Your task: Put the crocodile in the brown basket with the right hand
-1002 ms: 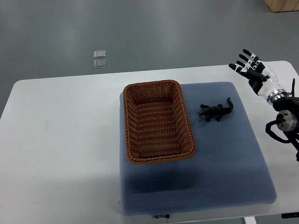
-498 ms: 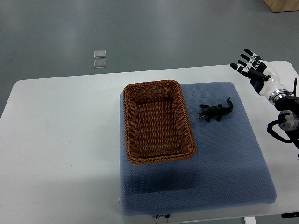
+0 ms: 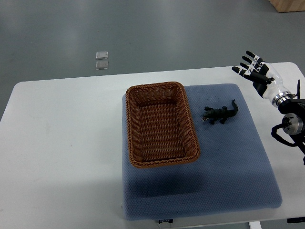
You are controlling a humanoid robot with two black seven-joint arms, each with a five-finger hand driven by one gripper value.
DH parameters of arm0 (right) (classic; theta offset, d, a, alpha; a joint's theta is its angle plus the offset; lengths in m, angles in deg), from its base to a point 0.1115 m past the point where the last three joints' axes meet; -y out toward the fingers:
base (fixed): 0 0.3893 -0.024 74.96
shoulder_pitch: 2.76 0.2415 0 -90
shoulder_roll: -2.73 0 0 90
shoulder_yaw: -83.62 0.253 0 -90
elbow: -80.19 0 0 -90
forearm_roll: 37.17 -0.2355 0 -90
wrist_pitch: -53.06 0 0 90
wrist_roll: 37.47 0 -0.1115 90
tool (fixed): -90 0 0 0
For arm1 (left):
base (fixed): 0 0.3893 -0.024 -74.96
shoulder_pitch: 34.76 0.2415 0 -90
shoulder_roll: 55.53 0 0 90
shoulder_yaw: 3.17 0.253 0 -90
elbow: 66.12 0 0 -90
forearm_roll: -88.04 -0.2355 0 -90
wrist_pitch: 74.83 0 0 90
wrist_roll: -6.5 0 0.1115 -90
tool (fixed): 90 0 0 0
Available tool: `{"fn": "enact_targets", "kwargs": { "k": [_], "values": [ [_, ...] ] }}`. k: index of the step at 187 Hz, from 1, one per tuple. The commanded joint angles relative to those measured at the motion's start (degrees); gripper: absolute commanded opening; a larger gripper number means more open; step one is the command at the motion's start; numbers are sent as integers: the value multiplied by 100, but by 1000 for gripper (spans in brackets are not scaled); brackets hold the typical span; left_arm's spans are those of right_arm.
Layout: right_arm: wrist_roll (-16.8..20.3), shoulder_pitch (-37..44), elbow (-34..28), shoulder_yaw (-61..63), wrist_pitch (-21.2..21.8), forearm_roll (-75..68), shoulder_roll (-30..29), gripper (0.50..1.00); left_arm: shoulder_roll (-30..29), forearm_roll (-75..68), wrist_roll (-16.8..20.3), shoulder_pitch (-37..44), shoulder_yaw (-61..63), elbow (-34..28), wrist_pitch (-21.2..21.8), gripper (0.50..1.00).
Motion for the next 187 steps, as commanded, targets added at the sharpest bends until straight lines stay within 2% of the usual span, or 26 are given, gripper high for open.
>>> {"fn": "enact_targets", "kwargs": {
  "k": [1, 31, 54, 84, 105, 117, 120, 149, 187],
  "values": [
    [0, 9, -27, 3, 0, 119, 9, 928, 0, 0, 0, 0, 6, 0, 2, 1000],
    [-70, 18, -62, -14, 8, 479, 79, 928, 0, 0, 0, 0, 6, 0, -7, 1000],
    [-79, 27, -141, -23, 237, 1024, 132, 928, 0, 0, 0, 0, 6, 0, 2, 1000],
    [-193, 88, -317, -102, 624, 2369, 255, 928, 0, 0, 0, 0, -2, 0, -7, 1000],
    [-316, 194, -572, -436, 764, 3370, 544, 928, 0, 0, 0, 0, 6, 0, -7, 1000],
    [-316, 211, -598, -480, 764, 3458, 571, 928, 0, 0, 0, 0, -2, 0, 2, 1000],
    [-334, 317, -791, -796, 773, 3967, 747, 928, 0, 0, 0, 0, 6, 0, -7, 1000],
    [-457, 589, -1266, -1473, 773, 4864, 1160, 928, 0, 0, 0, 0, -2, 0, 2, 1000],
    [-519, 976, -1319, -2132, 720, 5831, 1380, 928, 0, 0, 0, 0, -2, 0, 2, 1000]
  ]
}}
